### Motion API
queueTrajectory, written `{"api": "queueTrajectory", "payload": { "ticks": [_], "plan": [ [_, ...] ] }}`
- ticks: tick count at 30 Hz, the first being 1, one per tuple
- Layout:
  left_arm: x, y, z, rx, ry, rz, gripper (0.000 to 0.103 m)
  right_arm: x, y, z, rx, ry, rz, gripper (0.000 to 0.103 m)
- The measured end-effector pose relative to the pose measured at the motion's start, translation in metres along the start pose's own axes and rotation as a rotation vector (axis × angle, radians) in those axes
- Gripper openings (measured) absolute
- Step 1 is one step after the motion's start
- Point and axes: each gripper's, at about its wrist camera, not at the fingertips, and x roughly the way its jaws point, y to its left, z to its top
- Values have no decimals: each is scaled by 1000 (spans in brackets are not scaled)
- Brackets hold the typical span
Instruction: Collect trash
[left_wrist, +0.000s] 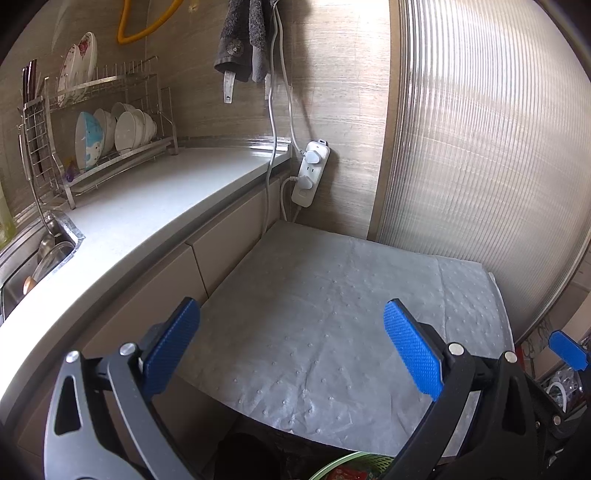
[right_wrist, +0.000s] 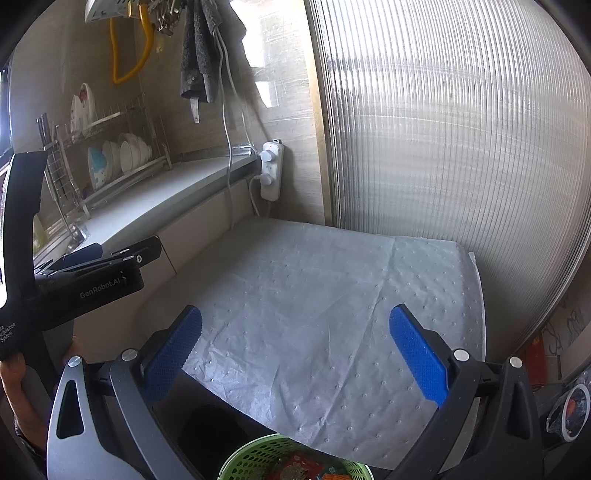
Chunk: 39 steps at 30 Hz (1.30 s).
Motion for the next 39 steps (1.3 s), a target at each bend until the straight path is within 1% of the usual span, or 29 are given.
{"api": "queueTrajectory", "payload": {
  "ticks": [15, 21, 26, 31, 36, 39],
  "plan": [
    [0, 2, 1, -14, -6, 3, 95, 0, 1, -1, -3, 3, -1, 101],
    [0, 1, 1, -6, -28, -57, 95, 0, 2, -3, -3, 10, 2, 101],
    [7, 0, 0, -13, -25, -67, 95, 0, 5, -5, -8, 17, 4, 101],
    [9, -1, -1, 5, -21, -54, 95, 1, 4, -5, -6, 18, 4, 101],
    [11, 3, 0, -23, -5, -49, 95, 2, 3, -5, -3, 20, 5, 101],
    [10, 3, 0, -17, -8, -37, 95, 2, 3, -6, -1, 22, 5, 101]
  ]
}}
